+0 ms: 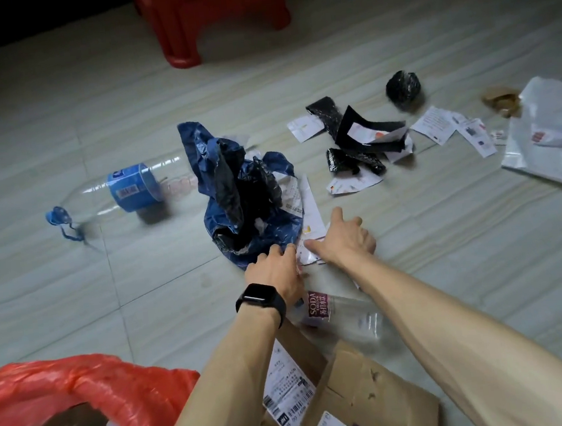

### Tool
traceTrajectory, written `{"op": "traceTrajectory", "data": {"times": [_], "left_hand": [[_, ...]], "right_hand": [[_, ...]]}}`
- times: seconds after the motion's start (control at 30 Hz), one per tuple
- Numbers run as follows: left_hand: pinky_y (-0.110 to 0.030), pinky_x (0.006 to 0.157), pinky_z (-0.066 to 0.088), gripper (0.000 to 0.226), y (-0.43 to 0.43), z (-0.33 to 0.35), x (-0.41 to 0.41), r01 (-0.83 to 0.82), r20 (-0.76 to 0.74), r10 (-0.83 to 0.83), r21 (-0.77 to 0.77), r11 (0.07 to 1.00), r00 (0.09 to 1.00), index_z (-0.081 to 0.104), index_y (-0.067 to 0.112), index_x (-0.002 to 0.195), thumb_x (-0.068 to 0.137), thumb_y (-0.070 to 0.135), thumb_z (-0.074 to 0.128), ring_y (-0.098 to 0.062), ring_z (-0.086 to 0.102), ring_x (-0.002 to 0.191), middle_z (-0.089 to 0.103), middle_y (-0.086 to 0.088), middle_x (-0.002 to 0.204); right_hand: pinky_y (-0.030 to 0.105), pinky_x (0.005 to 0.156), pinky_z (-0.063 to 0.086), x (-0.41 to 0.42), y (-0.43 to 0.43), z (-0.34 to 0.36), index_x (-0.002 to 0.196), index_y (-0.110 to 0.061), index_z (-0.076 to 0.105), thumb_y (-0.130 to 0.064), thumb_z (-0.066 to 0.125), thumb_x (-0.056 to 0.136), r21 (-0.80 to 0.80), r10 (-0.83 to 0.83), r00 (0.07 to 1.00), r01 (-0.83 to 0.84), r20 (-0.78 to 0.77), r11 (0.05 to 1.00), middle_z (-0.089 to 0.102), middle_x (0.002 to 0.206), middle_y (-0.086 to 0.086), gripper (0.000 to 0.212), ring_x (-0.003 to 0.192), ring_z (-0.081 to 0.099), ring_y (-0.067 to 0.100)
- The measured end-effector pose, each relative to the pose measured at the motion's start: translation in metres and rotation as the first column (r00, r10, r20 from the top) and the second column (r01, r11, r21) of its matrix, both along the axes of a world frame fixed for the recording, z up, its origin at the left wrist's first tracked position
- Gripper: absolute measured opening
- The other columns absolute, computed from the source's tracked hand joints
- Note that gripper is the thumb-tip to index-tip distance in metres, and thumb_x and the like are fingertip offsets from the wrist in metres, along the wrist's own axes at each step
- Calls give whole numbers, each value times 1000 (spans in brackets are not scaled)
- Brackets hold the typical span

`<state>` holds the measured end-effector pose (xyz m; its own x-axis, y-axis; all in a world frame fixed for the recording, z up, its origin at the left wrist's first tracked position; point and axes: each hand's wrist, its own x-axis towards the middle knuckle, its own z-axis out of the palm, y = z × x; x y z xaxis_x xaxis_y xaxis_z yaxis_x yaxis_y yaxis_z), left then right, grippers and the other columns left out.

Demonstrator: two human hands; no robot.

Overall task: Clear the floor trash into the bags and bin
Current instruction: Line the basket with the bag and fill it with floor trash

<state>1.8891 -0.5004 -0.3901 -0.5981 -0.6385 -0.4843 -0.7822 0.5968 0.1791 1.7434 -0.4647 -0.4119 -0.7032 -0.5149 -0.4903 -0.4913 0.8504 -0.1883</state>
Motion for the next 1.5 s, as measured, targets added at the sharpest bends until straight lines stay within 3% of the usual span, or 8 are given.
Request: {"op": "traceTrajectory", "data": {"times": [0.37,0.47,0.6,0.8,0.97,1.13,1.3,1.5], "left_hand": [[-46,94,40,59,4,-12,-4,38,119,-30,-58,998,992,43,28,133,83,57,58,-35,45,117,42,-9,128],[-45,95,41,67,4,-12,-4,99,-29,-101,-57,993,994,44,33,137,80,68,56,-29,45,122,44,-3,136],[-34,74,47,58,6,-2,-9,166,-218,-160,11,986,963,42,43,137,85,66,49,-22,59,113,61,8,125],[-36,78,56,54,-8,42,-10,-77,-339,225,400,913,913,61,41,118,65,50,63,-14,65,88,70,10,97],[-35,59,51,32,-26,76,7,-75,-431,122,125,989,894,62,23,89,89,55,56,-18,61,69,66,6,76],[-40,63,53,34,-39,116,56,-160,-491,201,123,979,848,67,16,80,89,47,59,-21,63,68,69,0,71],[-39,67,59,16,-39,161,131,-284,-516,359,221,933,778,72,17,93,83,24,61,-13,69,66,74,0,79],[-36,59,57,36,-25,215,235,-431,-621,458,205,878,636,68,16,103,71,21,51,-27,66,68,71,-8,86]], "right_hand": [[29,72,50,0,39,-12,85,-24,70,-41,70,76,-153,-5,945,58,328,986,73,91,1,19,87,66,24],[29,58,51,-12,57,-5,89,-15,74,-30,77,79,-240,-100,799,294,592,925,69,68,-1,18,57,60,16],[26,49,49,-26,63,12,94,-9,73,-24,79,82,-207,-107,538,490,836,847,70,74,5,19,57,62,17],[25,55,52,-21,46,41,101,4,69,-19,83,78,-314,-39,468,650,883,692,67,82,11,35,64,64,17],[24,48,45,0,24,76,101,0,73,-25,83,76,-348,67,431,619,900,704,60,74,9,37,57,53,14],[22,51,46,37,2,113,91,-7,76,-29,81,79,-467,197,495,510,846,722,64,71,4,25,57,55,12],[26,49,46,97,-15,154,87,-10,75,-25,72,88,-515,276,485,474,829,714,64,74,8,15,57,56,15],[28,53,42,191,-29,204,91,-8,64,-8,56,86,-463,338,322,522,885,716,52,69,5,9,57,50,15]]}}
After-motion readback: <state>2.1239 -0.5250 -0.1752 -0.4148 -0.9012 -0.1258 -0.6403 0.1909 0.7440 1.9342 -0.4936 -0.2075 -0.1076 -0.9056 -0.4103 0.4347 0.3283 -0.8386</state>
